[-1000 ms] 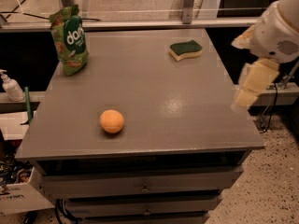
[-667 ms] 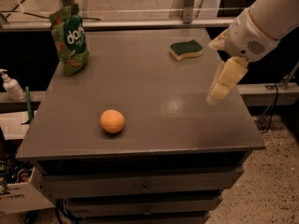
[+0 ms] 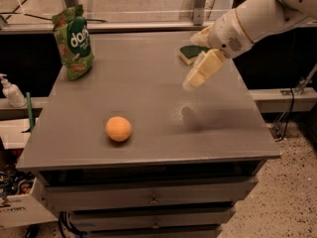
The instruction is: Pick green rice chip bag
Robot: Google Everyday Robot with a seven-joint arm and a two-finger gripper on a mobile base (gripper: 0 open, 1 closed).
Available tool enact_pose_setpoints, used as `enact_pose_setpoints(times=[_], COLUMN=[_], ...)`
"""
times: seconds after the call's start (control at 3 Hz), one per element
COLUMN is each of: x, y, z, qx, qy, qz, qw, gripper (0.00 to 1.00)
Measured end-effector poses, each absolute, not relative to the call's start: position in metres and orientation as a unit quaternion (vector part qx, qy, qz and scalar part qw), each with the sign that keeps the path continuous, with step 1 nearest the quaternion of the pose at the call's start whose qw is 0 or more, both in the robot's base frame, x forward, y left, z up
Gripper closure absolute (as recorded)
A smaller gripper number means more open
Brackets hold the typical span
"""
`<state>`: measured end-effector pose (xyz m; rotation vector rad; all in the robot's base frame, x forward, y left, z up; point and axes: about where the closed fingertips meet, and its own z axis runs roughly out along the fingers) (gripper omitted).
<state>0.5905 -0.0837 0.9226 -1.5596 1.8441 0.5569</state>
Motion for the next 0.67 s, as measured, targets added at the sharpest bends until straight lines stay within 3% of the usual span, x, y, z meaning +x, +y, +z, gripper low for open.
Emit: enact_pose_setpoints(times=[0.33,0.67], x=[0.5941,0.5941], y=[-0.0504,-0.0503], z=[0.9343,0.9343], qx=[-0.561,-0.561], qy=[0.684,0.684], qz=[0.285,0.285], qw=[0.37,0.37], gripper=[0.0,0.0])
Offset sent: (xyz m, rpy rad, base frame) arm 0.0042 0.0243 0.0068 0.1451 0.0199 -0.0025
